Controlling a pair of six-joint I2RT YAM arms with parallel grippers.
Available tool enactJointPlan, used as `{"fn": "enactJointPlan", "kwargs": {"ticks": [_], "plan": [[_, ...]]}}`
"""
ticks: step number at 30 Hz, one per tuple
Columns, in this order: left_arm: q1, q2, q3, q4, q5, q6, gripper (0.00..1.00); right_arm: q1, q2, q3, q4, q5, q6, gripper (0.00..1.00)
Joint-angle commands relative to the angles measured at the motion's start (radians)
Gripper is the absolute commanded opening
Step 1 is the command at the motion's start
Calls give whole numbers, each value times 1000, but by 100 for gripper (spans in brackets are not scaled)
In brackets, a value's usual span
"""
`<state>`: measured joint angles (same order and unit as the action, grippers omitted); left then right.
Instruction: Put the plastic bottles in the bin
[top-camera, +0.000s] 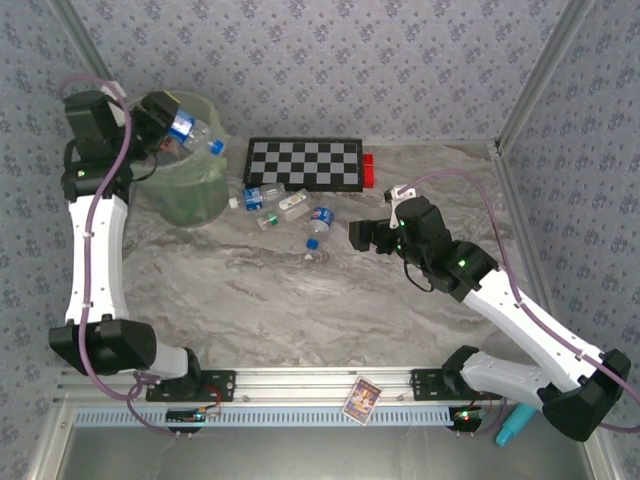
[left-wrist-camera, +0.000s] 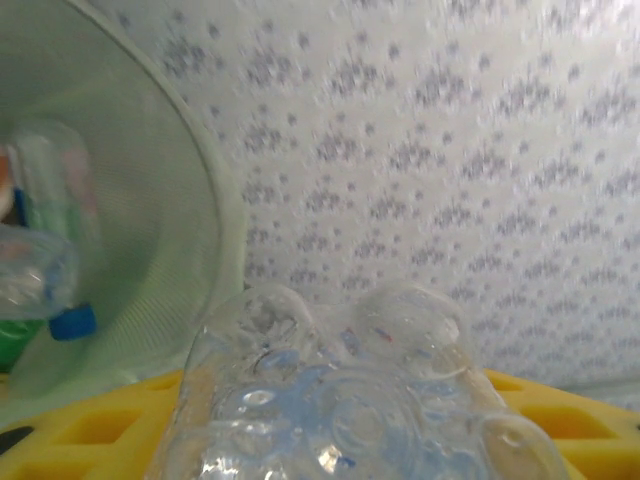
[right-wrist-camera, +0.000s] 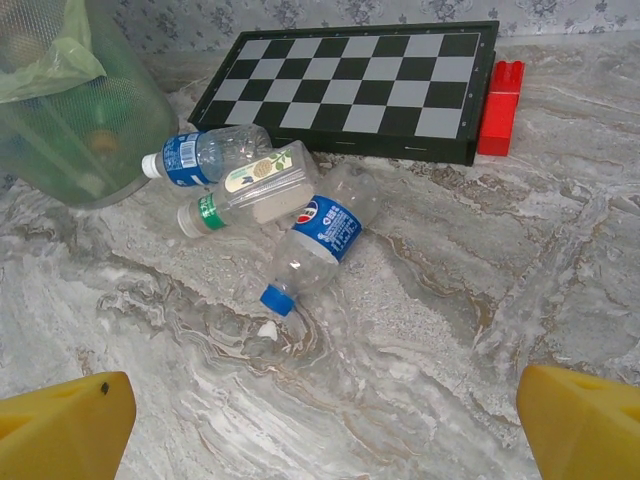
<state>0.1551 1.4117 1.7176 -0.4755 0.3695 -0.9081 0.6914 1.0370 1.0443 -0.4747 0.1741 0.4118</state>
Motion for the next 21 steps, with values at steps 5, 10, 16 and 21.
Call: {"fn": "enactJointPlan", "kwargs": {"ticks": [5,10,16,21], "plan": [[96,17,65,3,-95,-98,61,-3,-12,31,15,-18,14,99],[127,43,65,11,-162,-141,61,-4,-11,39,10,-21,12,99],[135,89,81,8,-211,-164,61,-2,-34,23,0,-9,23,100],[133,144,101,22,-220,-226,61,-2,-40,17,-2,-4,27,100]]}}
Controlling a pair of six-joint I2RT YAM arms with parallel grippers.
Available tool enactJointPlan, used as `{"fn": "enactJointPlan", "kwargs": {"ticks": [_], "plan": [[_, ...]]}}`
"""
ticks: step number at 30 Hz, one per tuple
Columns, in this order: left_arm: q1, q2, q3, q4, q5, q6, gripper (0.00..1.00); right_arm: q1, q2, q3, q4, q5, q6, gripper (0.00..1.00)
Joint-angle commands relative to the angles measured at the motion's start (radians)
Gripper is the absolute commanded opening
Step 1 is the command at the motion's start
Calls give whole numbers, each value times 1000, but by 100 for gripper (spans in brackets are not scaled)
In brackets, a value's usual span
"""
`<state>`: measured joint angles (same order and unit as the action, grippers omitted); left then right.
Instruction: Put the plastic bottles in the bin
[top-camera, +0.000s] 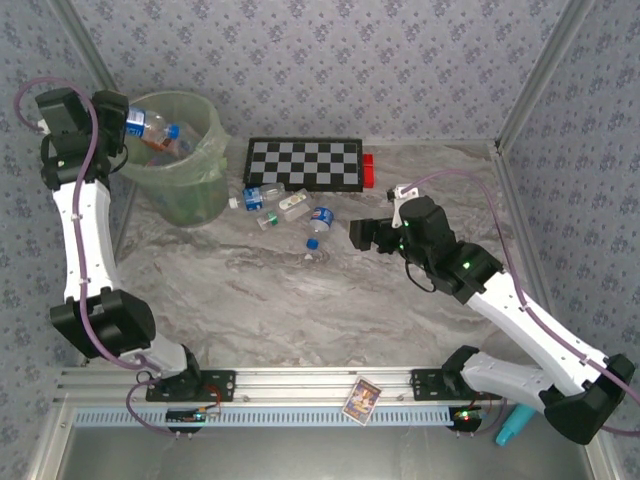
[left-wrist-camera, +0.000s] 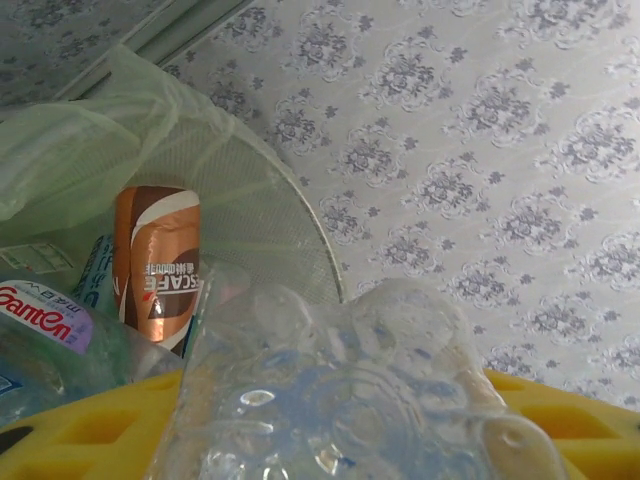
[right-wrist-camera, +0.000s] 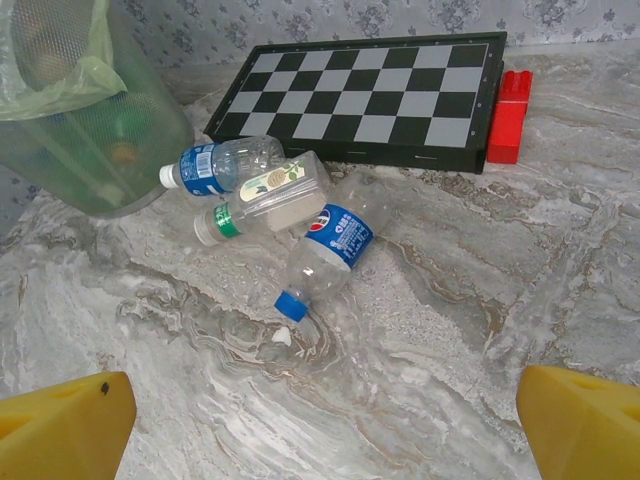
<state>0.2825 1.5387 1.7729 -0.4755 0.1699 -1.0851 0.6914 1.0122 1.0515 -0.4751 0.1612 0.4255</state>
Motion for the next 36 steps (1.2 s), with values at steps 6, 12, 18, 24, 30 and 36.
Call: {"fn": "enactJointPlan", "kwargs": {"ticks": [6,12,18,24,30,36], "plan": [[0,74,9,115,-50,-198,61,0,3,31,-4,2,8,99],[-28,219,170,52,-6,-229,61,2,0,38,-21,11,6,100],[-60,335,313,-32,7,-226,66,3,-21,35,-36,27,9,99],[-68,373,378,-118,5,-223,88,6,-42,33,-54,44,11,99],[-68,319,376,-184,-79,-176,91,5,-46,35,-57,54,6,100],[-73,266,348,-188,-91,-142,91,8,-29,50,-56,46,3,99]]}}
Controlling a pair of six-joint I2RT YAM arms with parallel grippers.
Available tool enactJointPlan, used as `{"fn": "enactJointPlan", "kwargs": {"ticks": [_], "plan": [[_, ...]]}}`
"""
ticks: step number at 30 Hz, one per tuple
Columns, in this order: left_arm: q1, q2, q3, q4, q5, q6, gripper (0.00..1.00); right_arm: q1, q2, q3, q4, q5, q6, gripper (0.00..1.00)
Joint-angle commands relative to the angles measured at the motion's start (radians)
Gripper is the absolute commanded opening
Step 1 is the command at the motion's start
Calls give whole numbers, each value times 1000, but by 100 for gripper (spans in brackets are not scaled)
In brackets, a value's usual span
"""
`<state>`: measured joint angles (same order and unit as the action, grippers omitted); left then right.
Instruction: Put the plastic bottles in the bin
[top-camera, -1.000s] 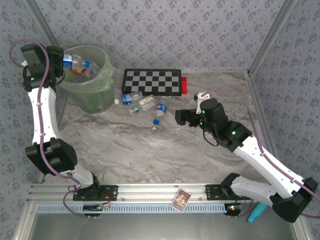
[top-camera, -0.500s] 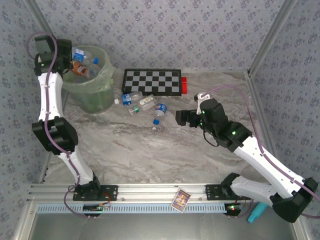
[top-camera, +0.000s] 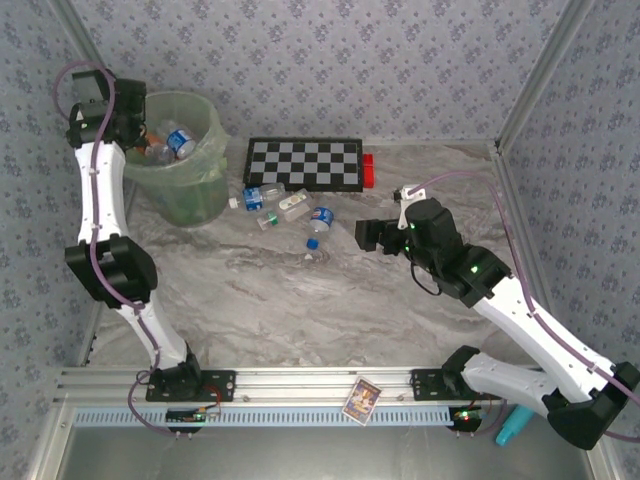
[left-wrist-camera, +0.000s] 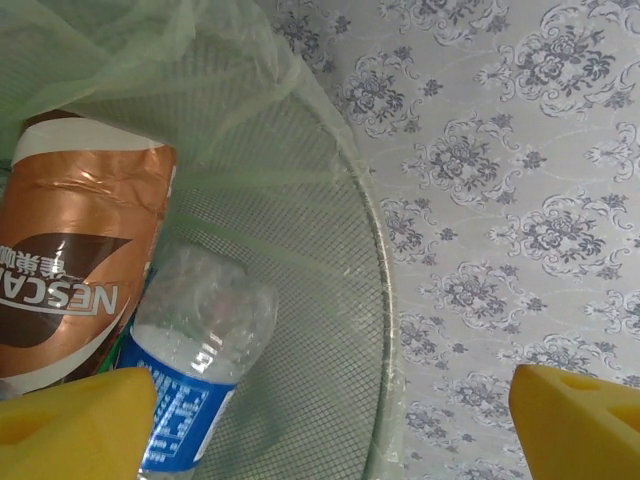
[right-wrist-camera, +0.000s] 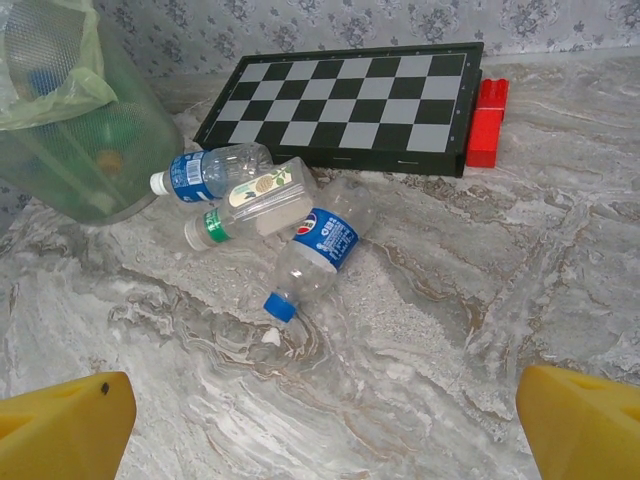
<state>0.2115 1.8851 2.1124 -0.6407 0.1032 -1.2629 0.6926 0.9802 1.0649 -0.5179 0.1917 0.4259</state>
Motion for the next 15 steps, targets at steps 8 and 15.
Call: {"fn": "enactJointPlan", "kwargs": {"ticks": [8,15], "plan": [[-49,-122,52,-68,-48,151,92,7,-3,26,-26,29,25,99],[-155,-166,78,-92,-83,317,93,2,1,17,-59,48,94,99]]}}
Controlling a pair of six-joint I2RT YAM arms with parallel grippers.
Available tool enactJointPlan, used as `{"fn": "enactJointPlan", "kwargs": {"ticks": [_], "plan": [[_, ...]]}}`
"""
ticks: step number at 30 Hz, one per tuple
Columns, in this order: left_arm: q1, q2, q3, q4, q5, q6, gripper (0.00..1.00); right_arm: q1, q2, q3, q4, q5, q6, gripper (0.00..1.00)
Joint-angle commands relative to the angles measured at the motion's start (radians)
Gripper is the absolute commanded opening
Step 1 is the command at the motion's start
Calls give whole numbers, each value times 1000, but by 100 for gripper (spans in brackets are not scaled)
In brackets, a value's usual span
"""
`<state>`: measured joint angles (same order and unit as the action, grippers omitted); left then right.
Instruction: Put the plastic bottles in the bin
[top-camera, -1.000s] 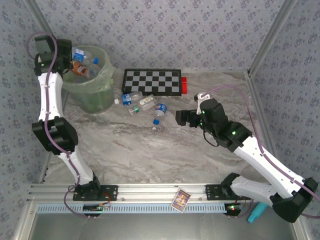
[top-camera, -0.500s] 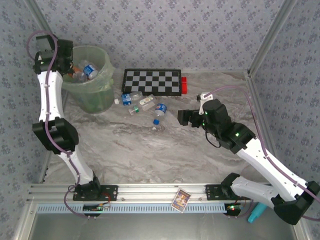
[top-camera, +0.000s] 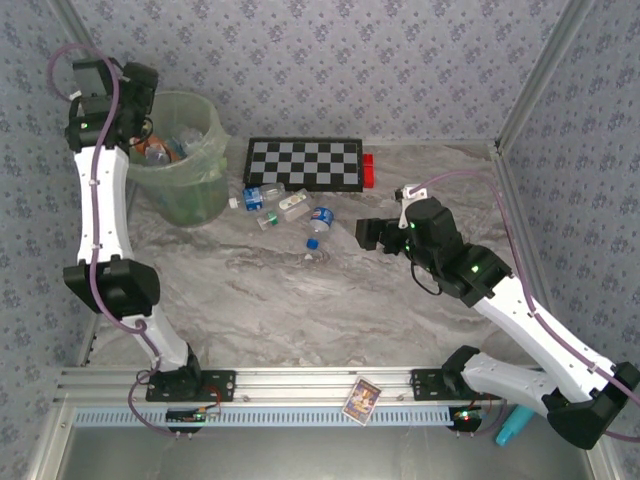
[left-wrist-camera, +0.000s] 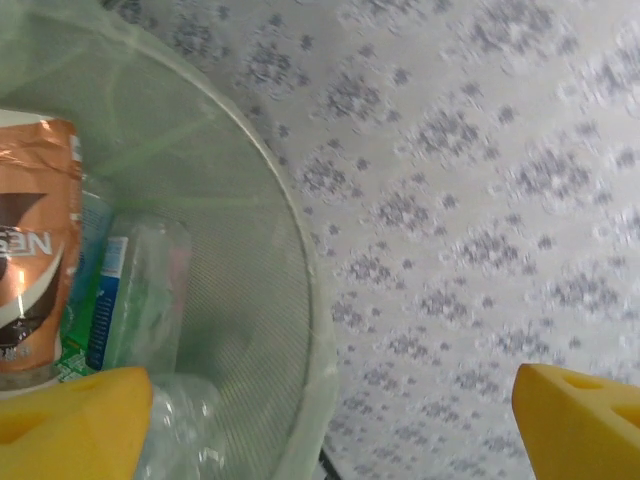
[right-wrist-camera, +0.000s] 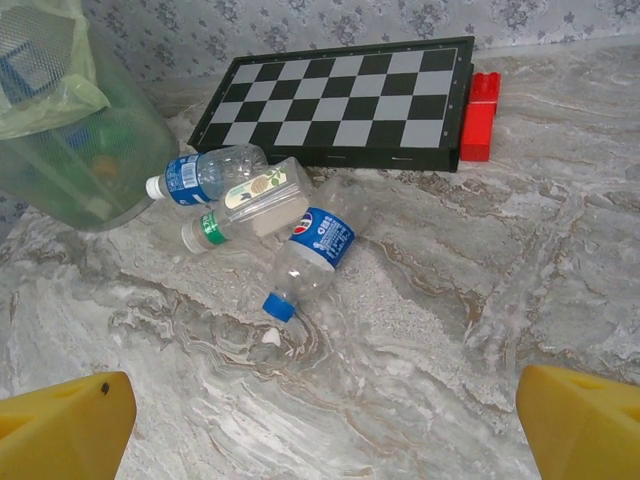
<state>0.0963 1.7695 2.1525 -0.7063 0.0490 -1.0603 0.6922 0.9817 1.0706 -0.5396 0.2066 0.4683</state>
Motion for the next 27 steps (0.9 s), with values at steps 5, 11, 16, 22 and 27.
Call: {"fn": "enactJointPlan", "kwargs": {"ticks": [5,11,16,22,27], "plan": [[-140,-85,30,-44,-46,231,94,-31,-14,-13,-33,34,95,99],[-237,-127,-6,-46,-53,312,99,-49,-18,-37,-20,7,121,99],[-316,-145,-10,-50,-60,364,100,-58,-14,-49,-2,-20,136,100],[-431,-145,-20,-77,-41,435,100,-65,2,-61,13,-43,150,98],[-515,-145,-29,-117,-55,502,100,-70,15,-73,31,-66,153,94]]}}
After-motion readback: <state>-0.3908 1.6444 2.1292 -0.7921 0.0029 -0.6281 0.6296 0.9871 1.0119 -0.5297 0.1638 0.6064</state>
